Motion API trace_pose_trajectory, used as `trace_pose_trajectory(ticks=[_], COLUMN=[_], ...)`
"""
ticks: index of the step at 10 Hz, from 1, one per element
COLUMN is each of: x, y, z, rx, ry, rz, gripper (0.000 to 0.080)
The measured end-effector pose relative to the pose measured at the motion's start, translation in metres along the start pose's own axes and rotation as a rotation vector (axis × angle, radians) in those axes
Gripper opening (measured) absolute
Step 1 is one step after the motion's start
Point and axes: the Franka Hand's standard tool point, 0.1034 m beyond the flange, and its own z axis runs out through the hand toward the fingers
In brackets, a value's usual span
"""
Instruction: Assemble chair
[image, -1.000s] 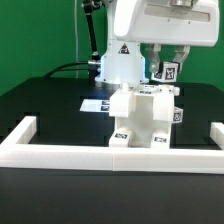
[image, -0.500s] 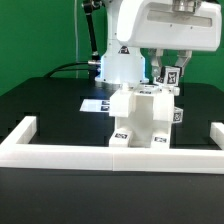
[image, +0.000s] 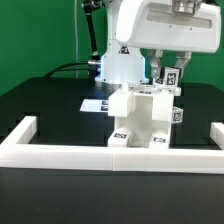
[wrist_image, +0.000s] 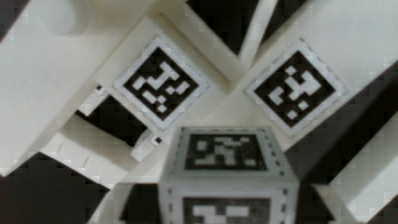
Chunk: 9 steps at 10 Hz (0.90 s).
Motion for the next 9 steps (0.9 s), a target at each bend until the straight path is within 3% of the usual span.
trace_pose_trajectory(ticks=[9], x=[-0.0017], y=[0.0048], z=[0.0048], rx=[-0.005], ry=[-0.002], rz=[0.006], gripper=[0.0288])
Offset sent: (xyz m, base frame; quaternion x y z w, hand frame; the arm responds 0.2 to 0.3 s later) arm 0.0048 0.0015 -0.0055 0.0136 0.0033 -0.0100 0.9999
